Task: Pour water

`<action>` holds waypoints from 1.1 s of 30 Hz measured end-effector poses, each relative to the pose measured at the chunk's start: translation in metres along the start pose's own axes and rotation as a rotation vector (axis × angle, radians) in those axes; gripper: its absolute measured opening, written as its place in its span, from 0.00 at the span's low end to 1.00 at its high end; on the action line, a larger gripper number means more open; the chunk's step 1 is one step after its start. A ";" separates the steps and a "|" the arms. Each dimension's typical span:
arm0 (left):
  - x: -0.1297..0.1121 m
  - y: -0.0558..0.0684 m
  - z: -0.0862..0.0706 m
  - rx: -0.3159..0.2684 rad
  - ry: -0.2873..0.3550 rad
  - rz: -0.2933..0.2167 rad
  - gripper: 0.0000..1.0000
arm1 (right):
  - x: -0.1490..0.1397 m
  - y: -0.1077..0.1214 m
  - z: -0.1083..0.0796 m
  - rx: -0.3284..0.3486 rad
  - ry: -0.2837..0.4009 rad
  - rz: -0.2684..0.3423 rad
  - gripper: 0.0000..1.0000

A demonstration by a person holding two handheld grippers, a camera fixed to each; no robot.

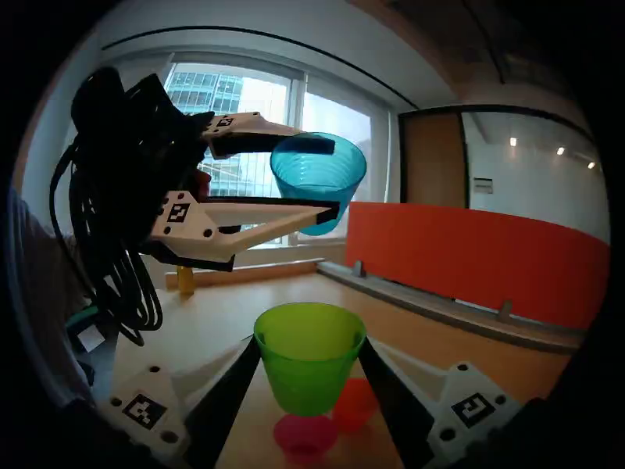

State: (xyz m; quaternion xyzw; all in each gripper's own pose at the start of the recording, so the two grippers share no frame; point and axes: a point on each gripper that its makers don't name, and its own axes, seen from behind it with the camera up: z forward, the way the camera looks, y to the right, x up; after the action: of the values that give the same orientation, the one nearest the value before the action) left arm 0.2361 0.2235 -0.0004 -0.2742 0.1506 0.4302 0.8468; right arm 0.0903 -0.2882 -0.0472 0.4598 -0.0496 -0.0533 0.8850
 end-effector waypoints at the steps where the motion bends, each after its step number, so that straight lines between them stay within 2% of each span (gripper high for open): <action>1: 0.000 0.001 0.000 -0.001 0.000 0.004 0.86 | 0.000 0.000 0.000 0.000 0.000 0.000 0.91; 15: 0.003 0.004 0.003 -0.007 -0.007 0.077 0.86 | 0.001 0.001 -0.001 0.002 0.004 -0.001 0.91; 33: 0.012 -0.005 0.002 0.003 -0.005 0.136 0.86 | 0.000 0.002 -0.003 -0.004 0.000 -0.015 0.91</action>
State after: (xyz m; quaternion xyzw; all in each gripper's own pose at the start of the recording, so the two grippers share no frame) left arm 0.2471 0.2299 -0.0026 -0.2611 0.1676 0.4873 0.8163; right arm 0.0907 -0.2853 -0.0475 0.4584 -0.0459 -0.0599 0.8855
